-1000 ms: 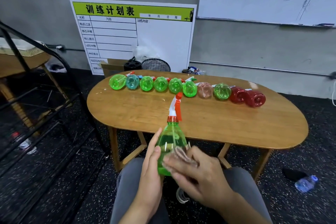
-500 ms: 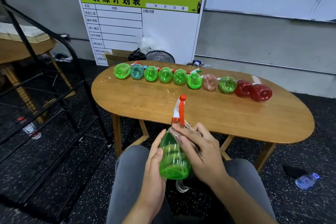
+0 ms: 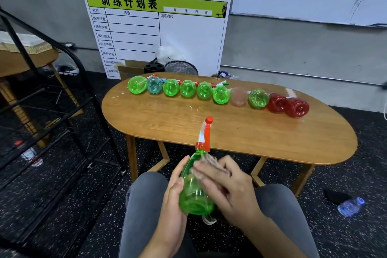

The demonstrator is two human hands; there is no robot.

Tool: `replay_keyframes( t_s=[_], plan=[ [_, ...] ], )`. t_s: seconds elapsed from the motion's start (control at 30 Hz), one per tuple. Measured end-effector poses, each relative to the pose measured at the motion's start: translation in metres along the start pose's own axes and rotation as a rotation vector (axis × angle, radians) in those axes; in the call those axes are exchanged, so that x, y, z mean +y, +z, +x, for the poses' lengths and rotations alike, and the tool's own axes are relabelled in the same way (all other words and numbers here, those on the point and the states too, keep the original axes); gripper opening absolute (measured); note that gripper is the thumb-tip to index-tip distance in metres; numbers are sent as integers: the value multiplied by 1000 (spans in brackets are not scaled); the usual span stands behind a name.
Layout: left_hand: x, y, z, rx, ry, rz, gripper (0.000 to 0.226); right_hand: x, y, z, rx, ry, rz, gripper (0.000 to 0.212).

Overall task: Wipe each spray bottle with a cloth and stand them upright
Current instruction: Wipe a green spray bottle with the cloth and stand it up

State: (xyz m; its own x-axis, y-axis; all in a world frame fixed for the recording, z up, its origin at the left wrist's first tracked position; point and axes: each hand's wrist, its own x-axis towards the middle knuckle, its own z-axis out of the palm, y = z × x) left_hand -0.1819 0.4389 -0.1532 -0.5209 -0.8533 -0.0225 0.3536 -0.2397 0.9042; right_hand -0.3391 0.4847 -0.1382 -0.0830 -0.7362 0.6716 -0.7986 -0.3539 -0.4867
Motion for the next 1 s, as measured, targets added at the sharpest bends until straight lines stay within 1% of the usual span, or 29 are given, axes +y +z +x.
replay_keyframes(
  t_s=[0.07, 0.13, 0.2, 0.23, 0.27, 0.33, 0.4, 0.57, 0.73, 0.83, 0.9, 1.0],
  plan=[
    [1, -3, -1, -2, 17, 33, 56, -1, 3, 11, 70, 125, 103, 33],
    [3, -5, -1, -10, 28, 37, 59, -4, 6, 16, 78, 159, 148, 33],
    [5, -6, -2, -30, 19, 24, 78, -7, 7, 17, 74, 186, 234, 34],
    [5, -6, -2, -57, 13, 12, 88, -7, 8, 17, 94, 212, 285, 33],
    [4, -6, -3, -88, 6, -9, 93, -6, 7, 19, 129, 249, 328, 33],
    [3, -4, -3, -132, -5, -68, 86, -4, 5, 23, 196, 338, 374, 33],
    [1, -3, -3, -139, -17, -109, 74, -3, 3, 27, 216, 383, 390, 32],
    [1, -5, 2, -121, -43, -127, 62, -2, 7, 27, 197, 390, 390, 33],
    [2, -3, 0, -138, -43, -105, 64, -3, 8, 21, 92, 328, 314, 34],
    [-1, -6, 0, -141, -28, -59, 68, -1, 9, 16, 87, 328, 265, 34],
    [-4, -8, 1, -123, -19, -45, 64, -2, 10, 12, 83, 324, 239, 34],
    [-8, -7, 1, -84, -13, -51, 60, -4, 11, 5, 55, 268, 189, 34]
  ],
)
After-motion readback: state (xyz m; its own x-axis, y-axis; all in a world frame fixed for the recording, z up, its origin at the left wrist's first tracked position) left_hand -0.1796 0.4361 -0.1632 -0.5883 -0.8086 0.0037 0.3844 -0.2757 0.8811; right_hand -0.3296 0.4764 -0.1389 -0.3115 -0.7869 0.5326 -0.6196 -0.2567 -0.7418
